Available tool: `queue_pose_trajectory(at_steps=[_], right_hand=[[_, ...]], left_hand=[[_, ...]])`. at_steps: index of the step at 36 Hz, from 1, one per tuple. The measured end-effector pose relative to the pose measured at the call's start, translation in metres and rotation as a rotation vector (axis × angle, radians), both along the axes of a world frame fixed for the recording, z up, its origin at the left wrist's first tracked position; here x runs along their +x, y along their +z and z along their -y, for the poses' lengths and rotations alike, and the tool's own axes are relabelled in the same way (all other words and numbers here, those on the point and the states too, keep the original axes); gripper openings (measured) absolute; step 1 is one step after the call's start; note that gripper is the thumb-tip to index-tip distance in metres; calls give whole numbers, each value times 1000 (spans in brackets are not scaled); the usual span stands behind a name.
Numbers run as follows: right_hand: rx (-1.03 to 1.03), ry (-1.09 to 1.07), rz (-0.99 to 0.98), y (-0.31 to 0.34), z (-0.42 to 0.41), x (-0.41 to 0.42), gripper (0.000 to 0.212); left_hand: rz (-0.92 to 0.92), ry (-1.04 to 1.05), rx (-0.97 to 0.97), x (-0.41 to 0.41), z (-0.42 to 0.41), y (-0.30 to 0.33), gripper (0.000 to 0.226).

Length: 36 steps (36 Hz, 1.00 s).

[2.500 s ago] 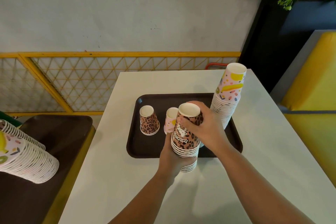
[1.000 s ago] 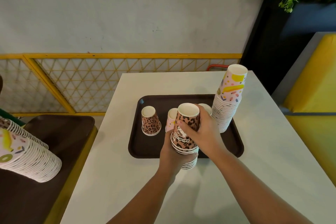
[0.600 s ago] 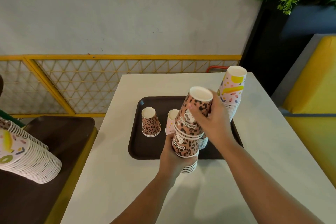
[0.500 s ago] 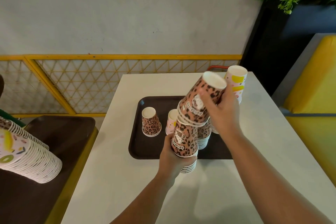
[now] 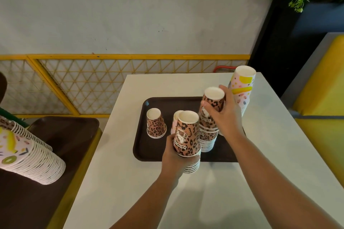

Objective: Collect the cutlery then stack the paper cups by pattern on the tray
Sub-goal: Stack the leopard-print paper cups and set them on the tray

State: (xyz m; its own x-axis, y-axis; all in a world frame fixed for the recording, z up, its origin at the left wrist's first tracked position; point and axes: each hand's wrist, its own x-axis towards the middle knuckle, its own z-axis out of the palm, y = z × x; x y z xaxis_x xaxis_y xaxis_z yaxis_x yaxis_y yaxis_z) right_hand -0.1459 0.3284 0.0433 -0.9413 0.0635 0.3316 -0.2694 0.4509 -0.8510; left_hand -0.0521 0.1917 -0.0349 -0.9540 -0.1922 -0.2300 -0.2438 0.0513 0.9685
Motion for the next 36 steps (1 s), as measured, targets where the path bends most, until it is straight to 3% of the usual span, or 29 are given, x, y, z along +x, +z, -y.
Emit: queue_pose_trajectory(at_steps=[4,7,12,18,24,27,36], right_hand=[[-38,-59,-71,3,6,16,67],[-18,65,-137,2,11,30,68],[82,201,24,-9,24,46,78],[114,225,162,-17,27,49,69],[119,200,103,-10,26,45,63],[97,192,48,-2,25,42,60],[-107,68,-149,48,10,25,53]], left_hand=[[-9,4,-22,-1,-2,1,85],[-16,9,-24,-1,-4,2,87],[-48,31,-36,-3,-8,1,90],[-82,5,-109,-3,-10,4,86],[-51,3,-126,-1,-8,5,91],[-56,8,-99,1,-8,3,84],[-20,28,-119,0,-6,1,78]])
